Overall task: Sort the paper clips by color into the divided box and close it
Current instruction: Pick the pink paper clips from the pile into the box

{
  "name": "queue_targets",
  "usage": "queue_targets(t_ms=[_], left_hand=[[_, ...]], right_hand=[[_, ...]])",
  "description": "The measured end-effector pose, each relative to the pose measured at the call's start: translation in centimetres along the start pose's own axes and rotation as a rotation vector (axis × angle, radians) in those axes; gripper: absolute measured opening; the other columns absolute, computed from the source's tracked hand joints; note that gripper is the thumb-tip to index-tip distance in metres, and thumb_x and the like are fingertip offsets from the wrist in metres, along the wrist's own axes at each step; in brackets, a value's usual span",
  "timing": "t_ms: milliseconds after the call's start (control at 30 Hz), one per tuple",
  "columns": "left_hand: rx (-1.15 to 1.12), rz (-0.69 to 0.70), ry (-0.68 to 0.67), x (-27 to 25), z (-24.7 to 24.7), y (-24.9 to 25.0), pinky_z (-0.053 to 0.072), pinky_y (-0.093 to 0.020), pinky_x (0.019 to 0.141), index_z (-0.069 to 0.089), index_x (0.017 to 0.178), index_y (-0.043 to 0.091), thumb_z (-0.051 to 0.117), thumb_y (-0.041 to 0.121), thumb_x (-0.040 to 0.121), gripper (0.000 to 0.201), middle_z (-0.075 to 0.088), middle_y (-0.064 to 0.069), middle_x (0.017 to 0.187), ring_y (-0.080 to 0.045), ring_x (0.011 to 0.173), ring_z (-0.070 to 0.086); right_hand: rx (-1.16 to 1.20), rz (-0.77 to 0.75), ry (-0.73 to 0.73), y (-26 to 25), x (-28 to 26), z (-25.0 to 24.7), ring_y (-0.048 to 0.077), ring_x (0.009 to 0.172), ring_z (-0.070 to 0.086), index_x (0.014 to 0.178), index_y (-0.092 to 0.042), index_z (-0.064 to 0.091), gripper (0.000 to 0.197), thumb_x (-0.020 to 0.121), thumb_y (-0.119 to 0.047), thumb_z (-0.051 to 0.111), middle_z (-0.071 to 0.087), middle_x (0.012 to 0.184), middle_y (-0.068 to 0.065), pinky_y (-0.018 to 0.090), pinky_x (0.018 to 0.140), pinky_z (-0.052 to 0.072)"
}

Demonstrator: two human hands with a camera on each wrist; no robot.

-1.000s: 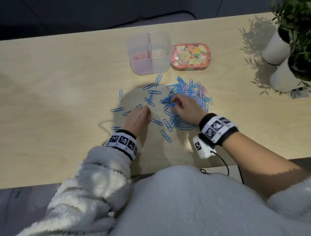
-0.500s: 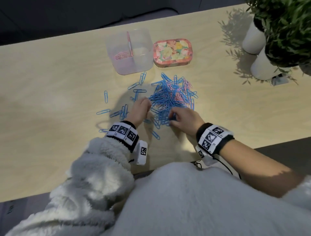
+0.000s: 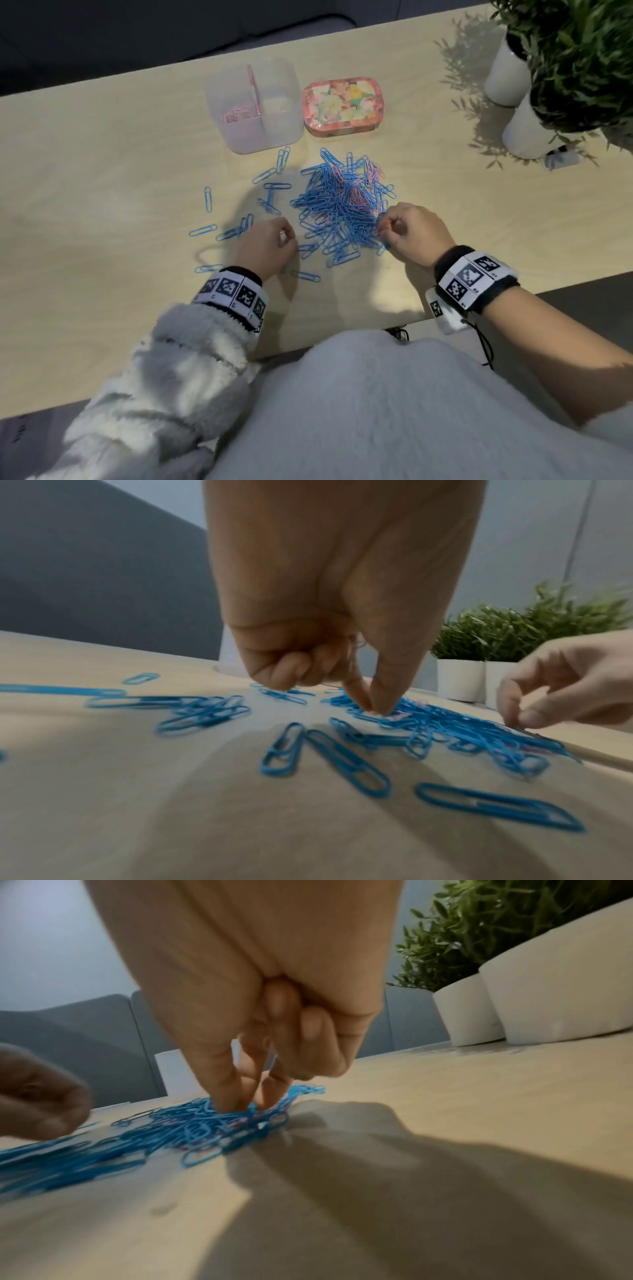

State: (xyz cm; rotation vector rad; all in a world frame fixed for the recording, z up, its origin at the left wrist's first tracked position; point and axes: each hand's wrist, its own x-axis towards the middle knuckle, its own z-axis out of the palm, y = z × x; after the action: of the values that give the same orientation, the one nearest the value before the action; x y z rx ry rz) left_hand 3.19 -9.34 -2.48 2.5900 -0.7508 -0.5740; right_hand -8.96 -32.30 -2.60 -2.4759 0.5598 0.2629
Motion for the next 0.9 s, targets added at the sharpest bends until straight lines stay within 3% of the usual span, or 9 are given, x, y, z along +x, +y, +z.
queue_targets(t_ms=[133, 233, 400, 467, 533, 600, 700, 800, 900], left_hand=[[0.01, 0.065, 0.029, 1.8, 0.9, 2.6, 0.044, -0.033, 0.065, 0.062, 0.095, 0.017, 0.054, 0.031, 0.088, 0.018, 0.053, -0.002, 0.067, -0.028, 0.076, 0.059], [0.027, 0.055, 0.033, 3.3, 1.5, 3.7, 0.042, -0.031, 0.068, 0.062, 0.099, 0.018, 0.053, 0.033, 0.09, 0.02, 0.065, -0.007, 0.091, -0.026, 0.088, 0.06], [0.104, 0.067, 0.015, 4.2, 1.9, 4.0, 0.046, -0.036, 0.075, 0.06, 0.099, 0.016, 0.052, 0.027, 0.091, 0.015, 0.065, -0.008, 0.103, -0.026, 0.095, 0.059], [0.121, 0.078, 0.003, 4.1, 1.8, 3.8, 0.046, -0.037, 0.077, 0.059, 0.101, 0.012, 0.049, 0.022, 0.093, 0.017, 0.064, -0.01, 0.105, -0.028, 0.096, 0.059], [0.117, 0.087, 0.031, 3.8, 1.6, 3.4, 0.044, -0.037, 0.075, 0.057, 0.102, 0.009, 0.046, 0.02, 0.094, 0.018, 0.062, -0.012, 0.103, -0.029, 0.095, 0.058], [0.02, 0.055, 0.06, 3.4, 1.3, 2.9, 0.039, -0.035, 0.069, 0.054, 0.098, 0.007, 0.045, 0.021, 0.094, 0.017, 0.058, -0.01, 0.088, -0.029, 0.085, 0.055], [-0.281, -0.067, 0.009, 3.1, 0.7, 2.0, 0.035, -0.031, 0.067, 0.047, 0.084, 0.012, 0.047, 0.022, 0.092, 0.012, 0.045, 0.002, 0.07, -0.022, 0.072, 0.045], [-0.597, -0.082, -0.101, 2.9, 0.0, 1.6, 0.046, -0.031, 0.068, 0.047, 0.073, 0.019, 0.05, 0.016, 0.092, 0.02, 0.05, 0.002, 0.068, -0.015, 0.065, 0.051], [-0.841, -0.076, -0.173, 2.7, -0.1, 2.0, 0.056, -0.024, 0.066, 0.05, 0.072, 0.014, 0.055, 0.01, 0.091, 0.02, 0.057, -0.002, 0.066, -0.008, 0.061, 0.058]], right_hand=[[-0.037, 0.003, -0.009, -1.2, 0.1, 1.3, 0.017, 0.083, 0.052, 0.086, -0.021, 0.061, 0.022, 0.073, -0.036, 0.071, 0.06, 0.09, -0.004, 0.028, 0.068, 0.036], [-0.072, -0.028, -0.019, -1.6, 0.4, 1.9, 0.022, 0.086, 0.055, 0.084, -0.019, 0.058, 0.011, 0.079, -0.028, 0.064, 0.06, 0.089, -0.002, 0.027, 0.067, 0.032], [0.116, 0.119, 0.037, -0.6, 0.9, -0.4, 0.025, 0.079, 0.062, 0.07, -0.022, 0.057, 0.011, 0.079, -0.023, 0.064, 0.062, 0.074, -0.002, 0.032, 0.071, 0.05], [0.138, 0.179, 0.106, 0.0, 0.9, -1.7, 0.027, 0.083, 0.064, 0.072, -0.023, 0.061, 0.008, 0.077, -0.024, 0.067, 0.064, 0.077, 0.0, 0.033, 0.077, 0.049], [0.056, 0.185, 0.159, 0.5, 0.6, -2.3, 0.028, 0.095, 0.061, 0.085, -0.022, 0.067, 0.008, 0.078, -0.026, 0.067, 0.066, 0.093, 0.004, 0.032, 0.08, 0.045], [-0.028, 0.123, 0.162, 0.2, 0.1, -2.2, 0.028, 0.099, 0.058, 0.09, -0.021, 0.067, 0.012, 0.081, -0.027, 0.062, 0.063, 0.102, 0.004, 0.032, 0.077, 0.041], [-0.089, 0.029, 0.072, -0.8, -0.6, -0.5, 0.026, 0.093, 0.059, 0.082, -0.022, 0.063, 0.009, 0.081, -0.031, 0.062, 0.063, 0.094, 0.001, 0.03, 0.069, 0.036], [-0.082, 0.073, 0.014, -1.2, -0.6, 1.0, 0.025, 0.096, 0.058, 0.089, -0.021, 0.06, 0.015, 0.079, -0.032, 0.065, 0.064, 0.097, 0.001, 0.03, 0.071, 0.038], [0.003, 0.166, 0.044, -0.9, -0.1, 1.1, 0.029, 0.092, 0.06, 0.084, -0.021, 0.06, 0.003, 0.082, -0.022, 0.058, 0.067, 0.093, 0.003, 0.031, 0.072, 0.042]])
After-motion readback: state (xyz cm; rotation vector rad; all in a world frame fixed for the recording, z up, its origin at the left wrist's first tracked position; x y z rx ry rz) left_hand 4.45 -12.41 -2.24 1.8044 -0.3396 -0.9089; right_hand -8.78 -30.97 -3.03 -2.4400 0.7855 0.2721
